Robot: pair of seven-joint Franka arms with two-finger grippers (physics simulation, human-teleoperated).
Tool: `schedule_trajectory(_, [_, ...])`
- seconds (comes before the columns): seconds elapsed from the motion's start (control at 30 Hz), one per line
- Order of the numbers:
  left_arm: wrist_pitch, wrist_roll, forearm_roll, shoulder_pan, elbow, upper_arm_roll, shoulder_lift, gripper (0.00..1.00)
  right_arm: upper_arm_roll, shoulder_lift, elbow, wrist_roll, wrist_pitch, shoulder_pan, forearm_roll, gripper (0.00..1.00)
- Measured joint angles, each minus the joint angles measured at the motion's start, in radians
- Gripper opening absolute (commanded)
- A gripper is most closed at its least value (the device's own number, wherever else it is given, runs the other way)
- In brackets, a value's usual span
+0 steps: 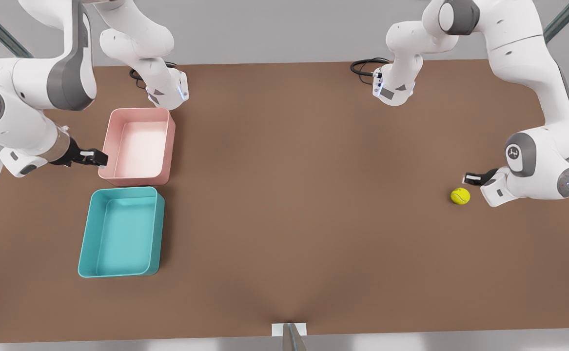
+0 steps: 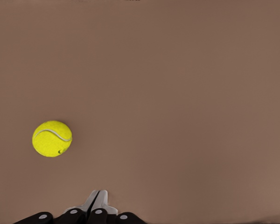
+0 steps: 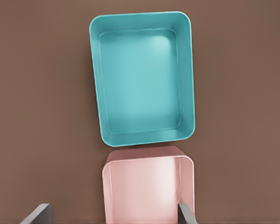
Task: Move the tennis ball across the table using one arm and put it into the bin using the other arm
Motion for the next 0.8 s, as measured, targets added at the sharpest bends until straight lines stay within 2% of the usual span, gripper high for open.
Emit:
schedule_trajectory(0.13, [0.145, 0.352, 0.000, 0.079, -0.023, 0.000, 0.087, 0.21, -0.002, -0.001, -0.003, -0.004, -0.008, -0.017, -0.007, 1.00])
schedule_trajectory(0.4, [0.450, 0.946, 0.040, 0.165, -0.151, 0.000, 0.124, 0.21, -0.005, 0.000, -0.020, -0.014, -0.018, -0.023, -0.012, 1.00])
schedule_trajectory(0.8, [0.627, 1.262, 0.178, 0.177, -0.255, 0.003, 0.172, 0.21, -0.011, 0.017, -0.025, -0.028, -0.018, -0.011, -0.012, 1.00])
